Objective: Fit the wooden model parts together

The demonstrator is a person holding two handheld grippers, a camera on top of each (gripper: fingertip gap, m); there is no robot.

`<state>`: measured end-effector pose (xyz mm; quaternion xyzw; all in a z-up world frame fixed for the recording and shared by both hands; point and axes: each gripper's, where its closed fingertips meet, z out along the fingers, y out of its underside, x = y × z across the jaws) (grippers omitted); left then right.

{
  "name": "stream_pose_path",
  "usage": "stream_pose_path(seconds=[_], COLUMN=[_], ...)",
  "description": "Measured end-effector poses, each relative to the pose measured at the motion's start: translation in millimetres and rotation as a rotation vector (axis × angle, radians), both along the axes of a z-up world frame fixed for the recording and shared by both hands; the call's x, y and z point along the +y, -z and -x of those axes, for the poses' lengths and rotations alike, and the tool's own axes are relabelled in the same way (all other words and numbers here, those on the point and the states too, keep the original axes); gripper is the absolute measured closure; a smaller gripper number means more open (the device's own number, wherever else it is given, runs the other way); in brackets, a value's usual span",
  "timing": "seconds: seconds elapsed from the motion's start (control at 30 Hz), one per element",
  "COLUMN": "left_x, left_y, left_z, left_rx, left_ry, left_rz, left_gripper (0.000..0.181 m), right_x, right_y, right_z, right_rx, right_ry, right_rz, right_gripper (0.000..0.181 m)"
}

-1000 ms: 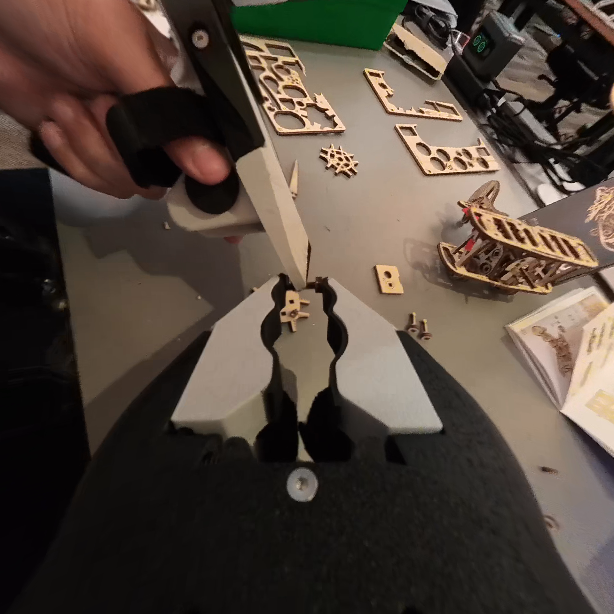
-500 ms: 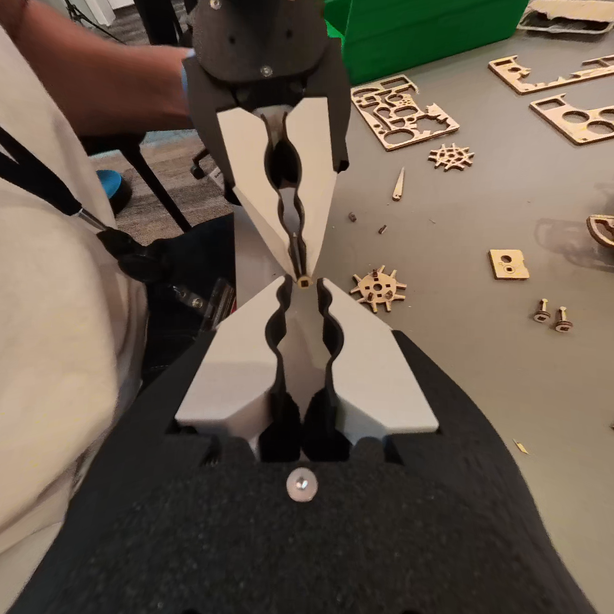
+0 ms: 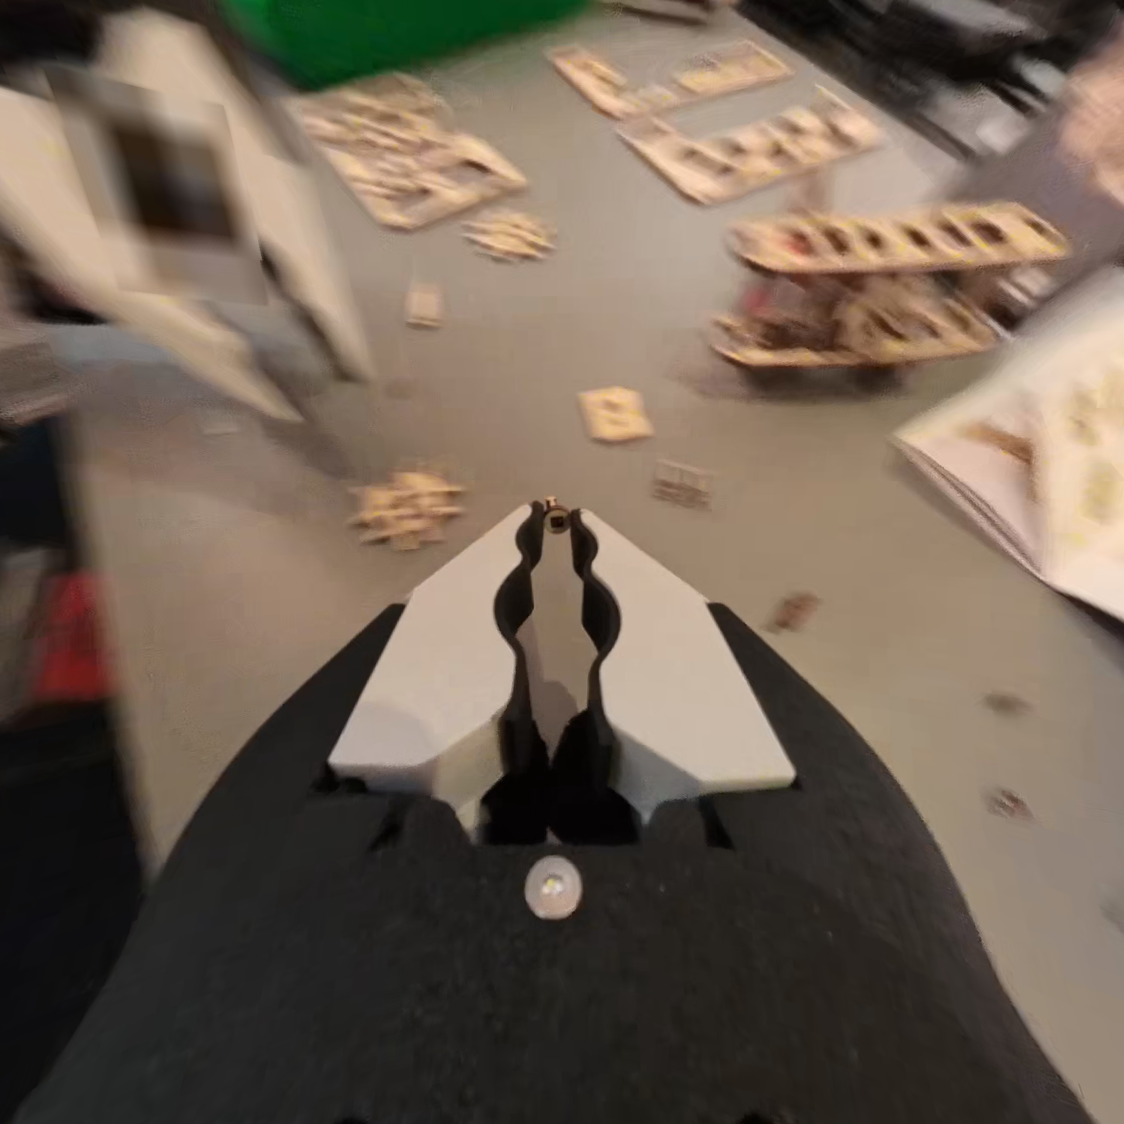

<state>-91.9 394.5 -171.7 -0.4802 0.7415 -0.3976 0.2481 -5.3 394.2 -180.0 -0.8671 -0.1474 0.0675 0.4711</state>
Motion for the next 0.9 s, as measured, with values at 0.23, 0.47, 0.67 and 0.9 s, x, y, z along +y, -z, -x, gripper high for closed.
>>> stream_pose_path(seconds=[0.23, 0.47, 0.67, 0.9], left_x=[20.3, 23.2, 27.2, 24.6], left_y=[-16.8, -4.7, 1.6, 3.9], left_z=[0.7, 3.3, 3.4, 1.1], left_rx=[-0.035, 0.000, 0.018, 0.037], left_ry=[-0.102, -0.101, -0.119, -0.133], left_rz=[0.123, 0.077, 0.084, 0.132], left_gripper=[0.169, 0.170, 0.169, 0.169], right_x=[64.5, 62.6, 42.1, 1.9], right_y=[31.1, 49.7, 30.3, 39.3], right_z=[-63.6, -62.9, -71.6, -103.7], right_rx=[-0.077, 0.012, 0.025, -0.067], right_ry=[0.124, 0.061, 0.093, 0.235], right_rz=[0.143, 0.276, 0.212, 0.181], right_gripper=[0.174, 0.173, 0.163, 0.161])
